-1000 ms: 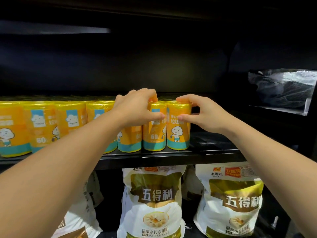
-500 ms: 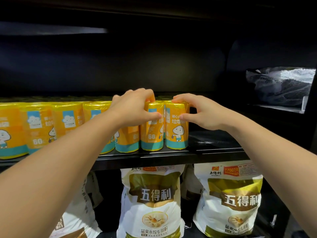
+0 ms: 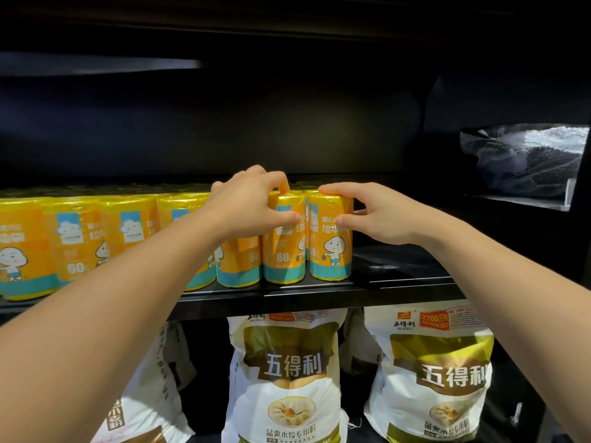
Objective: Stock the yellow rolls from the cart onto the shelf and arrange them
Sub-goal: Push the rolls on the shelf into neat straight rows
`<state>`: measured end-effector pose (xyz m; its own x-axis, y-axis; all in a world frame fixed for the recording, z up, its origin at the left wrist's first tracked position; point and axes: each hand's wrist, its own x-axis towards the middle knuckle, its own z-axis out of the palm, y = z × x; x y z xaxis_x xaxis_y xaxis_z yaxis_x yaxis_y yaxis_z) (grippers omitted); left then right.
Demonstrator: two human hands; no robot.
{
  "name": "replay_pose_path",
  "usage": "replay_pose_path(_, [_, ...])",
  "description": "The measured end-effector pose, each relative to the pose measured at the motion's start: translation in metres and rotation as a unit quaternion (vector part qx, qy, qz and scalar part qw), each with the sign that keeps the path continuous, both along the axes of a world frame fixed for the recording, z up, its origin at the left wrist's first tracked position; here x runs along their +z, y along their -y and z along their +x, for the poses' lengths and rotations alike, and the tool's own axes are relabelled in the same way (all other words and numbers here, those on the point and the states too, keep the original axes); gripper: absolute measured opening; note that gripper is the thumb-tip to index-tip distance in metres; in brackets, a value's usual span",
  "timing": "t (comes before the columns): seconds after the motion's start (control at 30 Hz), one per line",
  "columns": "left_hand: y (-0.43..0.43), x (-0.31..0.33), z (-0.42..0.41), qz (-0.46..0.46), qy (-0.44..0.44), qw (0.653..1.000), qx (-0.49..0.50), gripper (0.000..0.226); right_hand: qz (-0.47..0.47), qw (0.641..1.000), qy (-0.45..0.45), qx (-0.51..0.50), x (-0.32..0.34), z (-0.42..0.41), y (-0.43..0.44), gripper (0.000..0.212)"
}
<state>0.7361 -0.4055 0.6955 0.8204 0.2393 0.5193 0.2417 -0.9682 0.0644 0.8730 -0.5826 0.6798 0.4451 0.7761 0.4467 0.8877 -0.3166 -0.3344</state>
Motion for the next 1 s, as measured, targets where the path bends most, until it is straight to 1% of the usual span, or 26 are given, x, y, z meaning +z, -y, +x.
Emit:
replay_pose_path(0.23, [-0.002,0.001,-0.002,-0.017,0.0,1.0,-0.013,0.054,0.009,1.0,0.008,-0.006,-0.004,0.002,-0.002,0.056])
replay_pose_path(0.57, [-0.008,0.003,-0.003,-0.077,-0.009,0.996,-0.046,0.048,0.021,1.0,0.003,0.002,-0.007,0.006,-0.002,0.056])
replay_pose_path(0.8, [-0.007,0.004,-0.002,-0.066,-0.016,0.997,-0.04,0.051,0.02,1.0,0.003,0.008,-0.008,0.008,-0.003,0.055])
replay_pose_path(0.93, [-0.007,0.001,-0.002,-0.044,0.002,0.998,-0.035,0.051,0.021,1.0,0.003,0.009,-0.008,0.009,-0.002,0.055])
replay_pose_path(1.0, [-0.007,-0.001,-0.001,-0.033,0.011,0.999,-0.029,0.056,0.023,1.0,0.001,0.012,-0.009,0.01,-0.002,0.055])
